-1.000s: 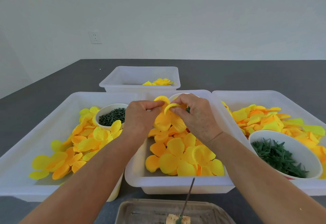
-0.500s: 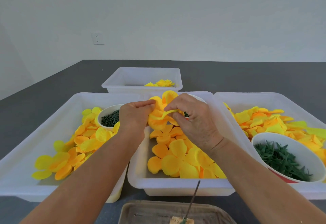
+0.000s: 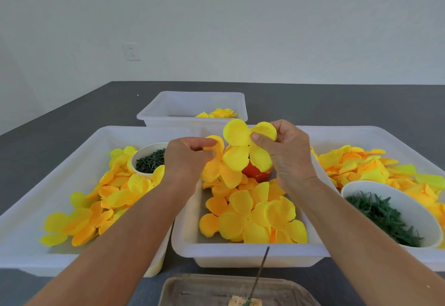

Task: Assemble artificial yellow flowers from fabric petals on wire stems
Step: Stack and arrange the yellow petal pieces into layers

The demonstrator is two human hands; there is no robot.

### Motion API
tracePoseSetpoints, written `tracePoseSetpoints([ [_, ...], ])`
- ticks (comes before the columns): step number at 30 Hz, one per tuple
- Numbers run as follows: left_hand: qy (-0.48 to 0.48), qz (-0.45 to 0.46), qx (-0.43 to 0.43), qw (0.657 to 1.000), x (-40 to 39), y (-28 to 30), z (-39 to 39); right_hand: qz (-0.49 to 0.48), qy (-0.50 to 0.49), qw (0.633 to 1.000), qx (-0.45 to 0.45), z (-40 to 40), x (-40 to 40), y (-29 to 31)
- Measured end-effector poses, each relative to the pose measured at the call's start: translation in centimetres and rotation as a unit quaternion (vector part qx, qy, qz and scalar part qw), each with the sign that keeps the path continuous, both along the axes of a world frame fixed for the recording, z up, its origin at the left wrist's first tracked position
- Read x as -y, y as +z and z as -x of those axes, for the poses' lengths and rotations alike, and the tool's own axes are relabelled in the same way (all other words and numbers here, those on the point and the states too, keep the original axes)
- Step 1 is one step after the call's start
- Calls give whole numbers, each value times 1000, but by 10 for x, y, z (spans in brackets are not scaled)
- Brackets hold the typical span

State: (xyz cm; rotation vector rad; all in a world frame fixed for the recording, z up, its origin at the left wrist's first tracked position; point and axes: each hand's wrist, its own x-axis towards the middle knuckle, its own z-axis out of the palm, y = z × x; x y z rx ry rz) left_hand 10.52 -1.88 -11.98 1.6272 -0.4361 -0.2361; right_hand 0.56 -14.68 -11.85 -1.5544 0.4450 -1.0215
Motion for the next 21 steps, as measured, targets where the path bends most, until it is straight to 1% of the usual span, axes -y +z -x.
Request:
tracePoseSetpoints([
  [4,20,4,12,1000,1,-1,0,46,-11,999,-28,-1,1,-2],
  [6,37,10,31,999,0,-2,-1,63,-13,997,-39,0,0,-2],
  [9,79,16,70,994,-1,-1,-3,43,14,997,-67,0,2,-1],
  [13,130,7,109,985,-2,0,-7,45,72,986,-147,3,3,-2],
  [18,164,-5,122,979,-3,1,-7,52,100,982,-154,4,3,-1],
  [21,159,-30,135,978,-2,1,-7,4,128,981,-148,3,3,0],
])
